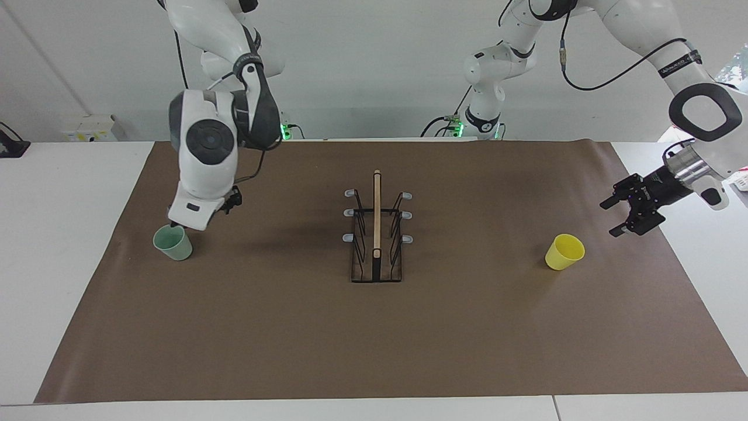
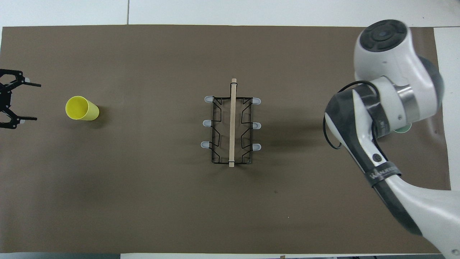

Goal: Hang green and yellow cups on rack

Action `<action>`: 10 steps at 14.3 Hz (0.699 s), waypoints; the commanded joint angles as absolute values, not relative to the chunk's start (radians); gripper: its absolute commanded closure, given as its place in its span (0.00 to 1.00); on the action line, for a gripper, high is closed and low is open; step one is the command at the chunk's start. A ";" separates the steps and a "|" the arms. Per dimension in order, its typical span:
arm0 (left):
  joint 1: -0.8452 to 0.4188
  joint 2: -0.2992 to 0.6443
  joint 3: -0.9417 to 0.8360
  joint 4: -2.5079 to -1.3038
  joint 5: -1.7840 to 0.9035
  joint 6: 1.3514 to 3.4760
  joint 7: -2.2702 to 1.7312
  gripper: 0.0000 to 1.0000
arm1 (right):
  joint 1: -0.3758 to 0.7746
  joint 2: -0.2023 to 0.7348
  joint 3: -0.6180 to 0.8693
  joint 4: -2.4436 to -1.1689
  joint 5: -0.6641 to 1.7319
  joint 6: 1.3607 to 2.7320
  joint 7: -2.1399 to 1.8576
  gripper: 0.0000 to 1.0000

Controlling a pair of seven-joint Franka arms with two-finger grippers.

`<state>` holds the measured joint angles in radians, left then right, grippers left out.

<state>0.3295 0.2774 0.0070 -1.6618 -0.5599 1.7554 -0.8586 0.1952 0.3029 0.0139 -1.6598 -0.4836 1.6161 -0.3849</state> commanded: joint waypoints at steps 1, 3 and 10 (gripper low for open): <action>0.382 0.351 0.003 -1.618 -0.650 1.756 -1.090 0.00 | 0.232 0.339 0.012 -1.737 -0.609 1.635 -0.593 0.00; 0.405 0.361 0.003 -1.663 -0.661 1.784 -1.188 0.00 | 0.235 0.290 0.012 -1.880 -0.704 1.715 -0.693 0.00; 0.378 0.243 -0.008 -2.040 -0.823 2.070 -1.200 0.00 | 0.250 0.232 0.012 -2.123 -0.897 1.859 -0.703 0.00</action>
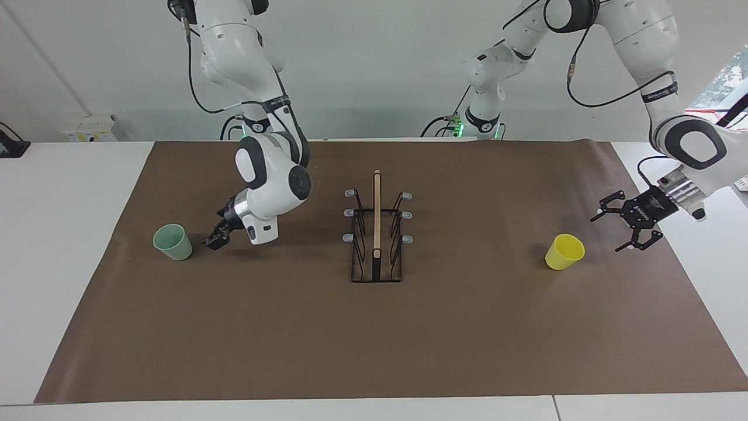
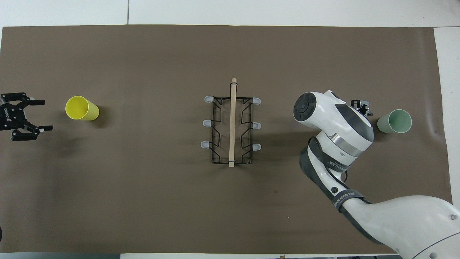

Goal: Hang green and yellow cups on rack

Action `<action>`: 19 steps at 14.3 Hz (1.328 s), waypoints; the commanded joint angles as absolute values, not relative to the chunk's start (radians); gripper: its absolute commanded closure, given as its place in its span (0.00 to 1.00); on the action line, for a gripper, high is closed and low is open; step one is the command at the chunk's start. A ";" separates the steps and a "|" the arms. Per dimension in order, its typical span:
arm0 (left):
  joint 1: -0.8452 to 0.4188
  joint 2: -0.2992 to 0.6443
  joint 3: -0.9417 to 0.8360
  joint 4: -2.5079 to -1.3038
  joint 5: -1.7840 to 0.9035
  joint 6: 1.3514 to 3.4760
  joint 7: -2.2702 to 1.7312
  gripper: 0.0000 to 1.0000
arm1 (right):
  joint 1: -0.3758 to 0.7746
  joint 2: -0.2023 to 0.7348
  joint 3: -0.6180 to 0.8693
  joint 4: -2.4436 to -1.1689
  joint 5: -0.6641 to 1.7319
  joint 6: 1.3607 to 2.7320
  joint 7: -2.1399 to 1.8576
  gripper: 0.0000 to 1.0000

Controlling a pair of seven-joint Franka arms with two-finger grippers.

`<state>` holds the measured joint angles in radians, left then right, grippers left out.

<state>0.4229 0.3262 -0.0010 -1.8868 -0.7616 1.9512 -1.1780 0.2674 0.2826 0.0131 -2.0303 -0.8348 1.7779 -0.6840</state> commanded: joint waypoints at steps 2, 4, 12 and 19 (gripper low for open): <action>0.347 0.229 -0.009 -2.114 -0.841 2.167 -1.200 0.00 | 0.250 0.241 0.011 -2.161 -0.959 1.871 -0.701 0.00; 0.333 0.235 -0.008 -2.121 -0.902 2.184 -1.198 0.00 | 0.244 0.253 0.012 -2.178 -1.038 1.881 -0.699 0.00; 0.235 0.281 -0.009 -2.157 -1.057 2.373 -1.193 0.00 | 0.150 0.278 0.012 -2.261 -1.330 2.000 -0.614 0.00; 0.203 0.298 -0.009 -2.145 -1.077 2.402 -1.193 0.00 | 0.080 0.281 0.011 -2.281 -1.460 2.049 -0.604 0.00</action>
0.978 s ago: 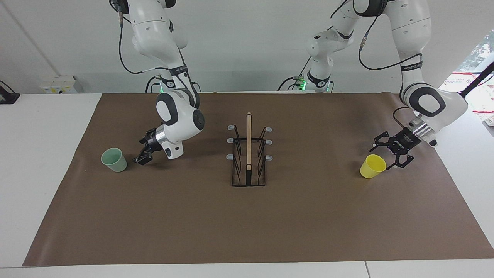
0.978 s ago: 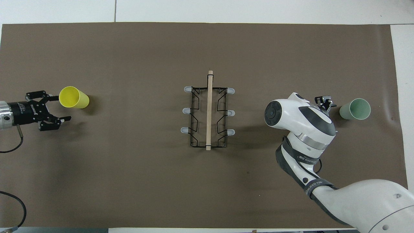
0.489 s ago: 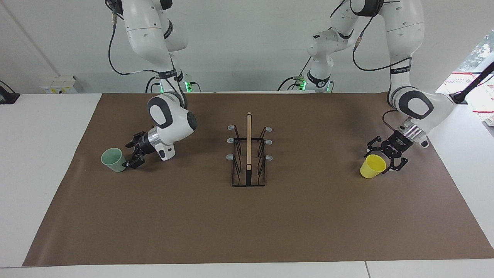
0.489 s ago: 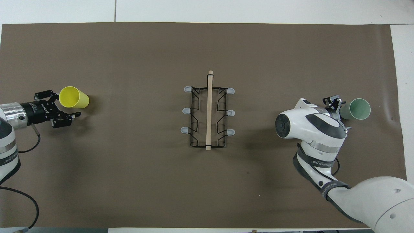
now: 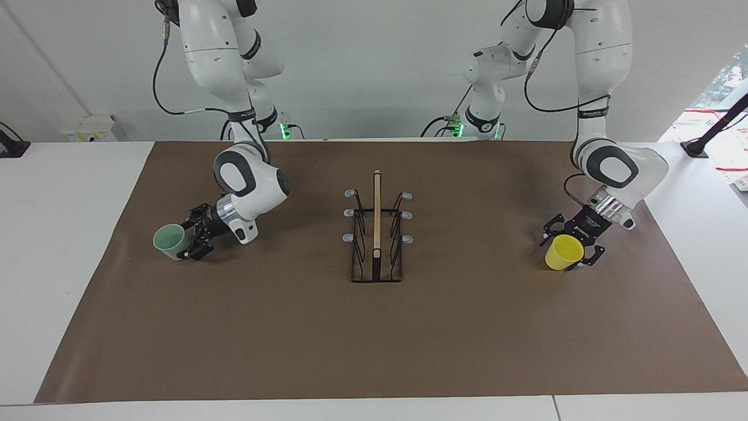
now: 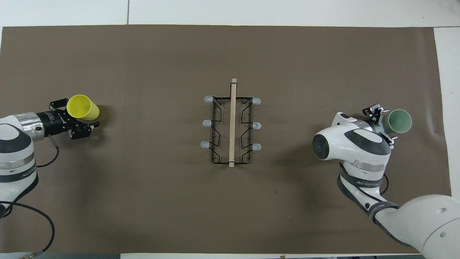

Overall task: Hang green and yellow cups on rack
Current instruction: 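Grasp the yellow cup rim with the left gripper and lift it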

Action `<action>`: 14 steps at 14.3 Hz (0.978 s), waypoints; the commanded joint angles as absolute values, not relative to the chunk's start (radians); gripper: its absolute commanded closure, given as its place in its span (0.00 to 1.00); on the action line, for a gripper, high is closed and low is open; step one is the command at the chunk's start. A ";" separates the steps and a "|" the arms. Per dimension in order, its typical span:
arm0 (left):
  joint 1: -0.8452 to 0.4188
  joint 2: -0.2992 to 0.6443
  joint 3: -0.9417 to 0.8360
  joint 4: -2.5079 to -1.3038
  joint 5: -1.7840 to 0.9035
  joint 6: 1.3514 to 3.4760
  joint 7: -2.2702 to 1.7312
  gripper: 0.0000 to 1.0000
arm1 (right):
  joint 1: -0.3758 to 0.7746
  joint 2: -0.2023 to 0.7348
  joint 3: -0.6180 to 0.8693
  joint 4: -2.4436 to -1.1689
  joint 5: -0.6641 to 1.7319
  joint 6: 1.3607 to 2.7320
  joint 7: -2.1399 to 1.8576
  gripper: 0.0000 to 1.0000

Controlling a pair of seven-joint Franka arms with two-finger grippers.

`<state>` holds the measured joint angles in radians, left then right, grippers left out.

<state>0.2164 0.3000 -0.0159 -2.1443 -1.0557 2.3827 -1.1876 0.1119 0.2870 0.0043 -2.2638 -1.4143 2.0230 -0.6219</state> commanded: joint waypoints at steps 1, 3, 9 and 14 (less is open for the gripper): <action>0.199 0.298 -0.009 -2.143 -1.077 2.402 -1.195 0.00 | 0.074 0.281 0.011 -2.286 -1.462 2.049 -0.604 0.00; 0.192 0.298 -0.008 -2.143 -1.077 2.402 -1.193 0.72 | 0.063 0.281 0.011 -2.289 -1.474 2.051 -0.604 0.00; 0.187 0.220 -0.002 -2.086 -1.040 2.372 -1.219 1.00 | 0.055 0.281 0.011 -2.287 -1.534 2.054 -0.566 0.80; 0.100 0.152 -0.006 -2.020 -0.713 2.306 -1.307 1.00 | 0.064 0.272 0.012 -2.183 -1.412 2.002 -0.526 1.00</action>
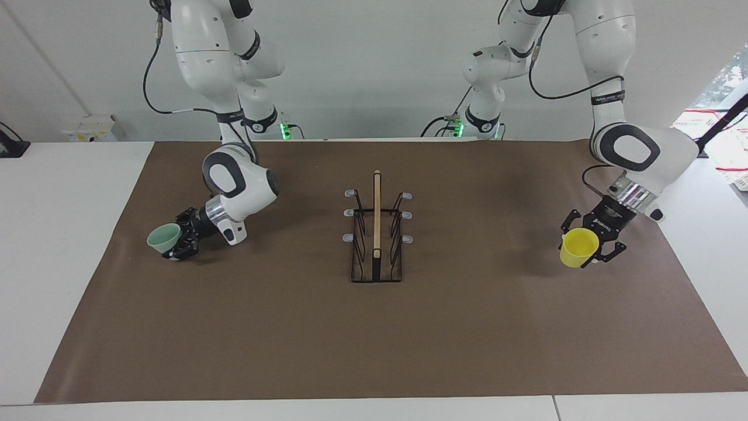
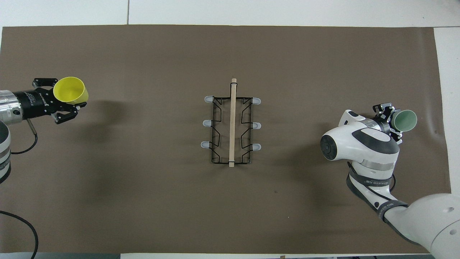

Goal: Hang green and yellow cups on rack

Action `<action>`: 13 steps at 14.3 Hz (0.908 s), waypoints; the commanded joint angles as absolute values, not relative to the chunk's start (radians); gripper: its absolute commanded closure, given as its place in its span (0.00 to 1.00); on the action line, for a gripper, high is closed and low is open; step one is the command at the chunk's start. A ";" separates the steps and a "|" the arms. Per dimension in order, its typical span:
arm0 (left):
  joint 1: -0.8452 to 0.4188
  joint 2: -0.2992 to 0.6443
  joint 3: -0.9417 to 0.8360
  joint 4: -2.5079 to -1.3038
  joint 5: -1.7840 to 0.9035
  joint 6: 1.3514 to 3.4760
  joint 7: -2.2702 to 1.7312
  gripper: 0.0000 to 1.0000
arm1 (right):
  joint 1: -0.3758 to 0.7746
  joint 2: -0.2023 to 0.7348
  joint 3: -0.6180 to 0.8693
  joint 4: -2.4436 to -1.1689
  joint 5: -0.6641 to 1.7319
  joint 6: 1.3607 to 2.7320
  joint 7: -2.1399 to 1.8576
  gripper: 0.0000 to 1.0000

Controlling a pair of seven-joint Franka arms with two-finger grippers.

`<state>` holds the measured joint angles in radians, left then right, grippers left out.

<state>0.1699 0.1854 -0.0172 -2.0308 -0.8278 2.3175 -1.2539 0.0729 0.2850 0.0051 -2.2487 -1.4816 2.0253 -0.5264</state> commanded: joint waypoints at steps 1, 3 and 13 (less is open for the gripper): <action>0.077 0.135 -0.008 -2.017 -0.633 2.306 -1.328 1.00 | 0.057 0.256 0.012 -2.146 -1.310 2.009 -0.529 1.00; 0.032 0.124 -0.006 -1.997 -0.539 2.274 -1.373 1.00 | 0.011 0.195 0.012 -2.112 -1.169 2.022 -0.540 1.00; -0.428 0.084 -0.009 -1.948 0.289 2.097 -1.630 1.00 | -0.008 0.025 0.011 -2.040 -0.510 1.981 -0.716 1.00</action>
